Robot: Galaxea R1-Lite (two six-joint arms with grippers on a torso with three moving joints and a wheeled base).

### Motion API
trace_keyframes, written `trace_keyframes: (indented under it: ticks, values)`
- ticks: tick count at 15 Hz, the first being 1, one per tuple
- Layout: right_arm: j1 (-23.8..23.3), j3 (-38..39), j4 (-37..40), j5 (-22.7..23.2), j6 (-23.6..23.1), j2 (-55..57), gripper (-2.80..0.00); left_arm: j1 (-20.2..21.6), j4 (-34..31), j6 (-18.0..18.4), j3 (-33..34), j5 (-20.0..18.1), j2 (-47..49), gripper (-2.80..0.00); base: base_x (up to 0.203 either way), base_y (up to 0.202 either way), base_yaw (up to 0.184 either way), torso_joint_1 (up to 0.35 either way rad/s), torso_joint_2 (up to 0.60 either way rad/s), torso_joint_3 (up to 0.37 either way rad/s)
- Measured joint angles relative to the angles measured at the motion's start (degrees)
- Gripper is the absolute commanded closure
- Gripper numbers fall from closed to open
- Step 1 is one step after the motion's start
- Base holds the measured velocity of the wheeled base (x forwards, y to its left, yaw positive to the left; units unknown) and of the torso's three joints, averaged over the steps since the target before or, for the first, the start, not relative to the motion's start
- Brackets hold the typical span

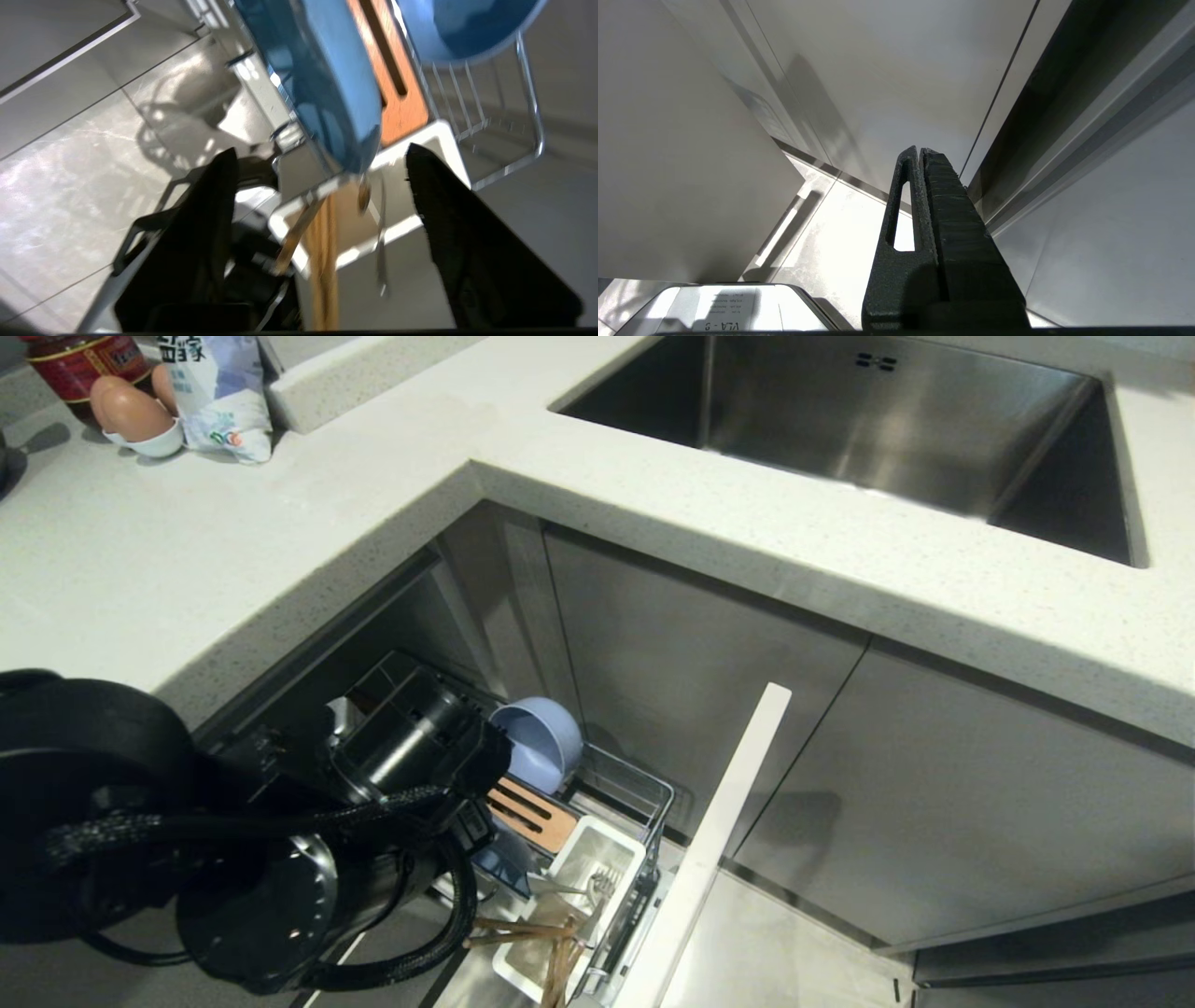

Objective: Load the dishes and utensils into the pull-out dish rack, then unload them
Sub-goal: Take the plate out of the cupboard

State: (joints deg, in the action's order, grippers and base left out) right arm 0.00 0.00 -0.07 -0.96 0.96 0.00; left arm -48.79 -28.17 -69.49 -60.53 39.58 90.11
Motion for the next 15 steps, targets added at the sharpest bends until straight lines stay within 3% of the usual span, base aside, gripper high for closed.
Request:
trace_keyframes:
  ticks: [4, 14, 15]
  values:
    - [0.0, 0.0, 0.0, 0.0, 0.0, 0.0, 0.00, 2.0, 6.0, 0.5, -0.9, 0.6, 4.8, -2.80, 0.000, 0.000, 0.000, 0.000, 0.00, 0.000]
    - [0.0, 0.0, 0.0, 0.0, 0.0, 0.0, 0.00, 4.9, 9.2, 2.5, -2.7, 2.0, 10.7, -2.80, 0.000, 0.000, 0.000, 0.000, 0.00, 0.000]
    - [0.0, 0.0, 0.0, 0.0, 0.0, 0.0, 0.00, 5.2, 9.7, 2.9, -2.7, 2.0, 10.8, 0.00, 0.000, 0.000, 0.000, 0.000, 0.00, 0.000]
